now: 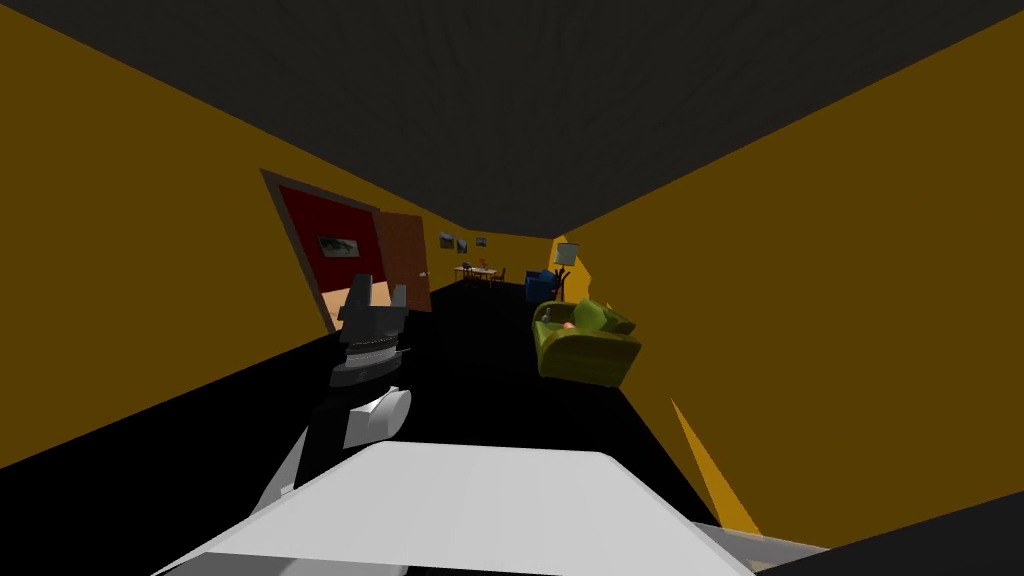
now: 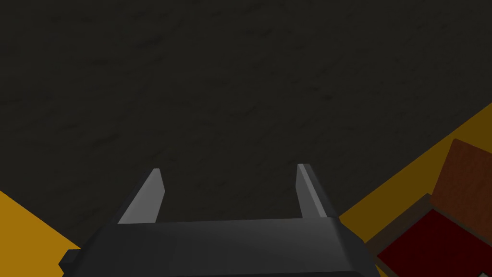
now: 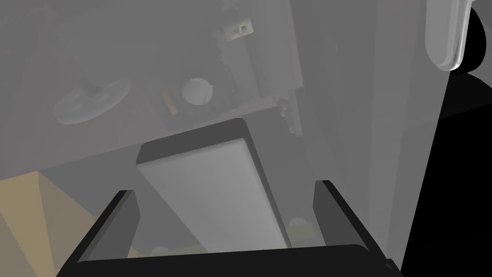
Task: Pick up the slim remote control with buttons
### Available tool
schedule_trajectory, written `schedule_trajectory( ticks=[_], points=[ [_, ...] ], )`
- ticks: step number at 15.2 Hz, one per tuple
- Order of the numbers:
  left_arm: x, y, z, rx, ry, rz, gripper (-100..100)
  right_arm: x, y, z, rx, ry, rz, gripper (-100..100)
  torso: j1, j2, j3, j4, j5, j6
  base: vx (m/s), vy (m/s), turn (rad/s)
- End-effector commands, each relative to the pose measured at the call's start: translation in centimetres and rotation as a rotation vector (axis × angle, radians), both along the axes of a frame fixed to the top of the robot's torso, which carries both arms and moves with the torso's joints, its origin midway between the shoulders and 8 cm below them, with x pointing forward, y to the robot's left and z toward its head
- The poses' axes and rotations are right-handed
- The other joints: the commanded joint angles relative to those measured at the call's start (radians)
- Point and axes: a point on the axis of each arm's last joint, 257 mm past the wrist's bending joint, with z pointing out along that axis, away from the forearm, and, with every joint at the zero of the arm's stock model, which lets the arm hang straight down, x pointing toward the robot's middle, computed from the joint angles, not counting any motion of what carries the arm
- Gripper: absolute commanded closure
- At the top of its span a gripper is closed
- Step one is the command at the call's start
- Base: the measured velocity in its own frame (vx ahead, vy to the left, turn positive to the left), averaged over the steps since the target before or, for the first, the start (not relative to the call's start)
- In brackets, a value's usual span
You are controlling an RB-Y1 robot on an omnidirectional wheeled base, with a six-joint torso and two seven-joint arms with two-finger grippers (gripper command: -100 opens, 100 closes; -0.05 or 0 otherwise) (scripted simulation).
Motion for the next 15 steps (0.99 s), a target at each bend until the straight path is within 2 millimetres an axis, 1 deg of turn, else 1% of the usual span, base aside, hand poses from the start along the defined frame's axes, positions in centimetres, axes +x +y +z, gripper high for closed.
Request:
schedule_trajectory(
  ticks=[1,3,4,5,6,8,10,11,12,13,15],
  points=[
    [0.0,0.0,0.0,0.0,0.0,0.0,0,-1.4,0.8,-0.3,0.01,0.033,-0.001,-100,0.0,0.0,0.0,0.0,0.0,0.0,0.008,-0.012,0.146],
    [0.0,0.0,0.0,0.0,0.0,0.0,0,-2.6,1.8,-0.7,0.024,0.06,0.0,-100,-0.005,-0.003,-0.002,-0.001,-0.001,-0.001,0.007,-0.016,0.225],
    [0.0,0.0,0.0,0.0,0.0,0.0,0,-1.9,1.2,-0.4,0.016,0.044,0.002,-100,-0.008,-0.006,-0.004,-0.002,-0.001,-0.002,-0.001,-0.013,0.074],
    [0.0,0.0,0.0,0.0,0.0,0.0,0,0.4,1.2,-1.6,0.006,0.005,-0.007,-100,-0.009,-0.007,-0.005,-0.002,-0.002,-0.001,-0.112,-0.004,0.006],
    [0.0,0.0,0.0,0.0,0.0,0.0,0,0.4,1.2,-1.6,0.006,0.005,-0.007,-100,-0.009,-0.004,-0.003,-0.002,-0.002,-0.001,-0.175,0.01,0.011],
    [0.0,0.0,0.0,0.0,0.0,0.0,0,2.9,1.1,-2.6,-0.006,-0.035,-0.015,-100,-0.007,0.003,0.0,-0.001,-0.001,-0.001,-0.217,0.031,0.003],
    [0.0,0.0,0.0,0.0,0.0,0.0,0,5.4,1.0,-3.6,-0.016,-0.075,-0.023,-100,-0.009,0.01,0.005,0.001,-0.003,0.0,-0.296,0.024,0.021],
    [0.0,0.0,0.0,0.0,0.0,0.0,0,5.4,1.0,-3.6,-0.016,-0.075,-0.023,-100,-0.011,0.015,0.007,0.001,-0.005,0.002,-0.234,0.029,-0.009],
    [0.0,0.0,0.0,0.0,0.0,0.0,0,7.9,1.0,-4.4,-0.026,-0.113,-0.032,-100,-0.013,0.014,0.007,0.001,-0.005,0.002,-0.233,0.019,-0.018],
    [0.0,0.0,0.0,0.0,0.0,0.0,0,7.9,1.0,-4.4,-0.026,-0.113,-0.032,-100,-0.016,0.015,0.008,0.002,-0.009,0.002,-0.22,0.028,0.008],
    [0.0,0.0,0.0,0.0,0.0,0.0,0,10.4,1.0,-5.2,-0.036,-0.15,-0.041,-100,-0.021,0.016,0.009,0.002,-0.012,0.003,-0.205,0.031,0.004]
  ],
)
